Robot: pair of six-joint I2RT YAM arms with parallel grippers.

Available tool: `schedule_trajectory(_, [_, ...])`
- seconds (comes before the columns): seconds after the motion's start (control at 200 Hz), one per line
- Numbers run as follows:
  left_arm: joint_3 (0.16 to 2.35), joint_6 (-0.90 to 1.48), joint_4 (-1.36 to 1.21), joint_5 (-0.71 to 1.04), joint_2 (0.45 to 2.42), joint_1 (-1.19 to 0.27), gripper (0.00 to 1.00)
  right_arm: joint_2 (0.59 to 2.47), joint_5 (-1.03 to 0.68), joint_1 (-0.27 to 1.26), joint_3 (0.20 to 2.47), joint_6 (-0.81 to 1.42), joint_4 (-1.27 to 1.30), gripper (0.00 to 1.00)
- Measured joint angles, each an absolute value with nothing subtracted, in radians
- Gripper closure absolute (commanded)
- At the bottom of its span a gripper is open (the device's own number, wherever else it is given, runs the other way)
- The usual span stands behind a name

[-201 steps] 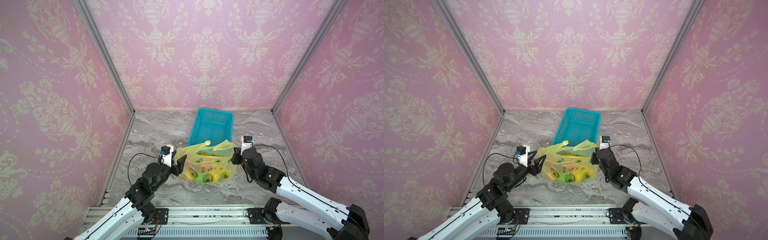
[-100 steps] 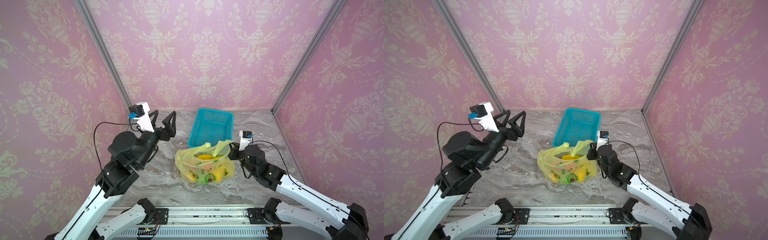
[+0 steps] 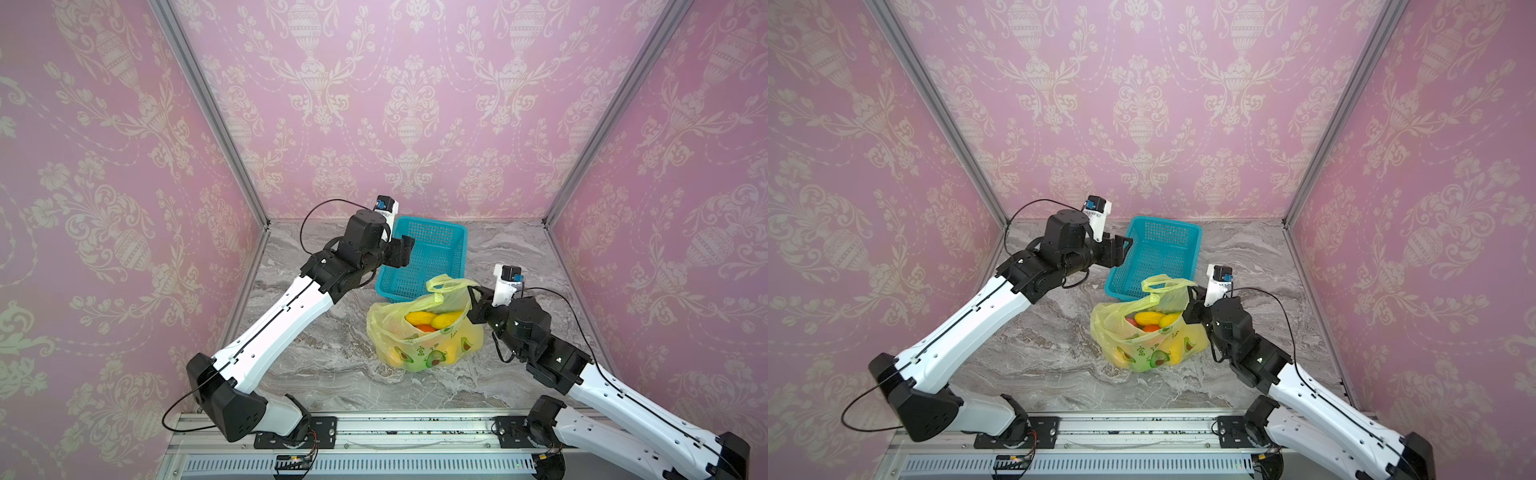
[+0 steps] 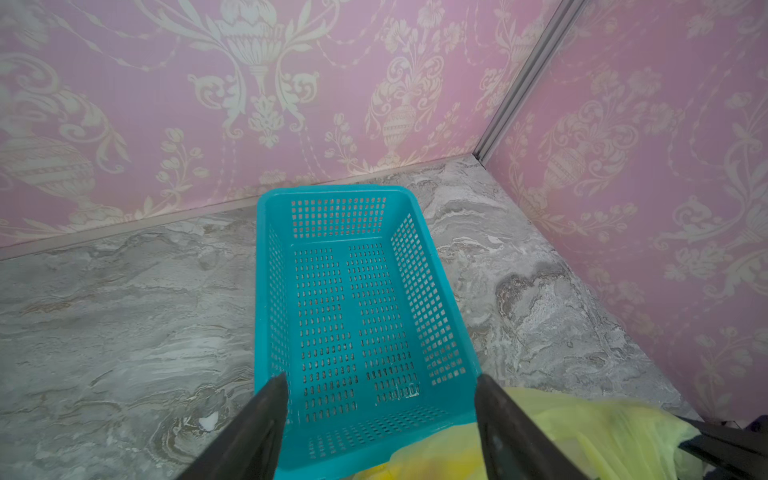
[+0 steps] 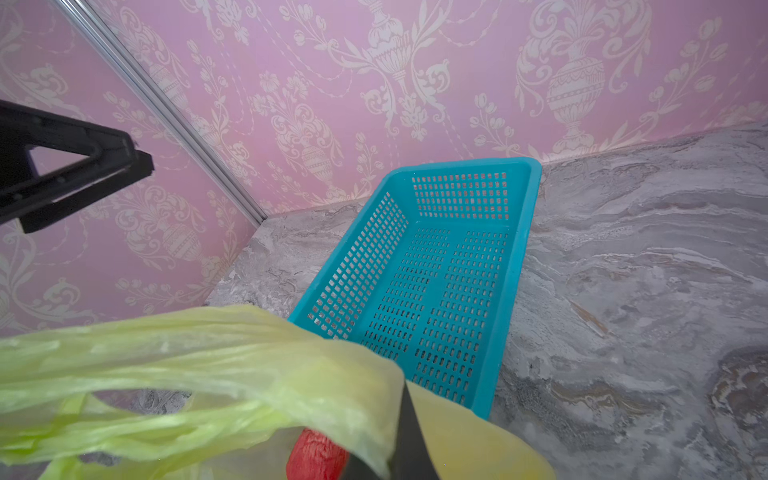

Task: Untie the knot of the plastic bag and take out the fruit
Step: 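Lift the left gripper up and over the bag while the right gripper holds the handle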

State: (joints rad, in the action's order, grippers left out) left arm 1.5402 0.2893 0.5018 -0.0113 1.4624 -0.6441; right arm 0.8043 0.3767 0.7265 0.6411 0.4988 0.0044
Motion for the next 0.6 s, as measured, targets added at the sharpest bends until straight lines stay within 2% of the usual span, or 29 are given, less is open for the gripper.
schedule_trajectory(0.29, [1.529,0.111,0.503,0.088,1.544,-0.644,0.23,0.842,0.377,0.712,0.641,0.504,0.014,1.00])
schedule_trajectory(0.595, [1.430,-0.021,0.484,0.378,1.586,-0.645,0.19,0.797,0.382,0.656,0.604,0.551,0.013,1.00])
